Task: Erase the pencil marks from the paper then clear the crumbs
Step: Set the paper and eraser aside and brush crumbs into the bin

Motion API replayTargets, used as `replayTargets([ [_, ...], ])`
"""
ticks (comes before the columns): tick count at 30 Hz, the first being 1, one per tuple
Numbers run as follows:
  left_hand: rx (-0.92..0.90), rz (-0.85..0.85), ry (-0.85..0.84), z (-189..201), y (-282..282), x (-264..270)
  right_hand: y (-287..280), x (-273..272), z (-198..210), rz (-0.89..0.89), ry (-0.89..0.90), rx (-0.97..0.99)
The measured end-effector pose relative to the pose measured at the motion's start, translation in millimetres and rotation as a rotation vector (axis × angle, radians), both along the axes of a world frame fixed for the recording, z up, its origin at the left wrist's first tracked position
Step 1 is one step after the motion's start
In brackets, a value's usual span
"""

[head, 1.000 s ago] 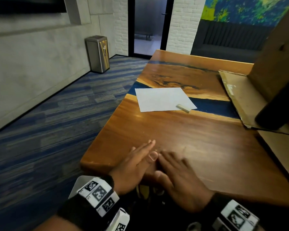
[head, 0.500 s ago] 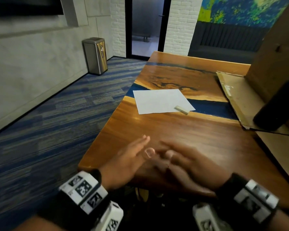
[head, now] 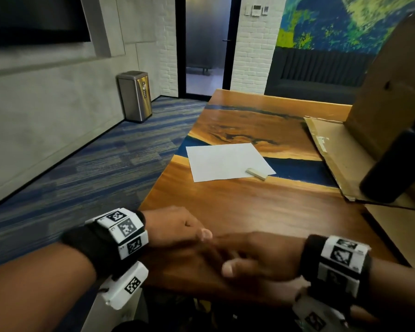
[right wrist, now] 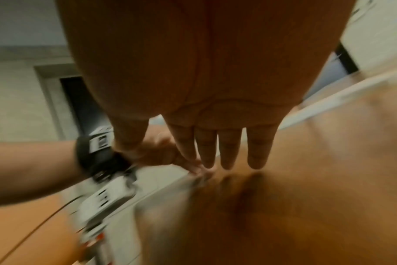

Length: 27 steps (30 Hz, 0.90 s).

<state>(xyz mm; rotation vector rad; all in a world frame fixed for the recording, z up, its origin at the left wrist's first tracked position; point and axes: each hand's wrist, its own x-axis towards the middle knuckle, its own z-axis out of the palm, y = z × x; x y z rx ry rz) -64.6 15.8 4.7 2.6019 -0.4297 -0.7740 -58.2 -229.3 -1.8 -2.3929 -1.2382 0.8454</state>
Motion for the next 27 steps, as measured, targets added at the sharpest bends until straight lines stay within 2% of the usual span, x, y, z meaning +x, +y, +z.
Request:
replayTargets([
  [2, -0.035, 0.08, -0.128, -1.0, -0.6, 8.3, -13.1, 41.1, 4.3, -0.209, -0.154, -0.031],
  [4, 0.111, 0.158, -0.21, -9.8, -1.5, 19.7, -23.8, 78.7, 1.7, -0.372, -0.38, -0.313],
  [6, 0.246, 0.204, -0.148, -20.8, -1.2, 27.0, -20.6, 91.8, -11.5, -0.422, -0.348, -0.482],
  [8, 0.322, 0.121, -0.079, -25.6, -1.5, 28.9, -9.7, 75.5, -26.0, -0.387, -0.263, -0.534],
  [9, 0.304, 0.044, -0.071, -23.0, -2.0, 27.0, -2.8, 57.3, -27.5, -0.314, -0.246, -0.531],
  [11, 0.125, -0.061, -0.124, -13.7, -3.4, 21.4, 4.4, 19.6, -22.7, -0.094, -0.239, -0.46],
  [13, -0.071, -0.037, -0.214, -5.6, -4.5, 18.9, 2.3, -4.1, -7.8, 0.043, -0.161, -0.298],
  [15, -0.063, 0.033, -0.283, -10.1, 2.0, 23.6, -11.4, -7.5, 8.1, -0.036, -0.062, -0.083],
  [18, 0.17, 0.04, -0.137, -19.6, 10.9, 17.1, -47.9, -5.9, 16.4, -0.449, -0.16, -0.038],
  [19, 0.131, 0.018, -0.101, -19.1, 15.3, 9.9, -62.2, -8.2, 13.1, -0.572, -0.191, -0.069],
  [21, -0.184, 0.057, -0.121, -17.1, 32.8, -10.6, -86.3, -20.7, -3.7, -0.744, -0.196, -0.203],
  [24, -0.678, 0.417, -0.336, -22.5, 78.3, -46.3, -92.1, -47.1, -31.4, -0.822, -0.163, -0.393],
  [25, -0.773, 0.564, -0.402, -32.1, 96.5, -56.9, -84.8, -55.8, -39.2, -0.82, -0.173, -0.411],
  [27, -0.76, 0.844, -0.49, -69.9, 134.2, -72.4, -56.1, -68.7, -46.6, -0.799, -0.197, -0.389],
])
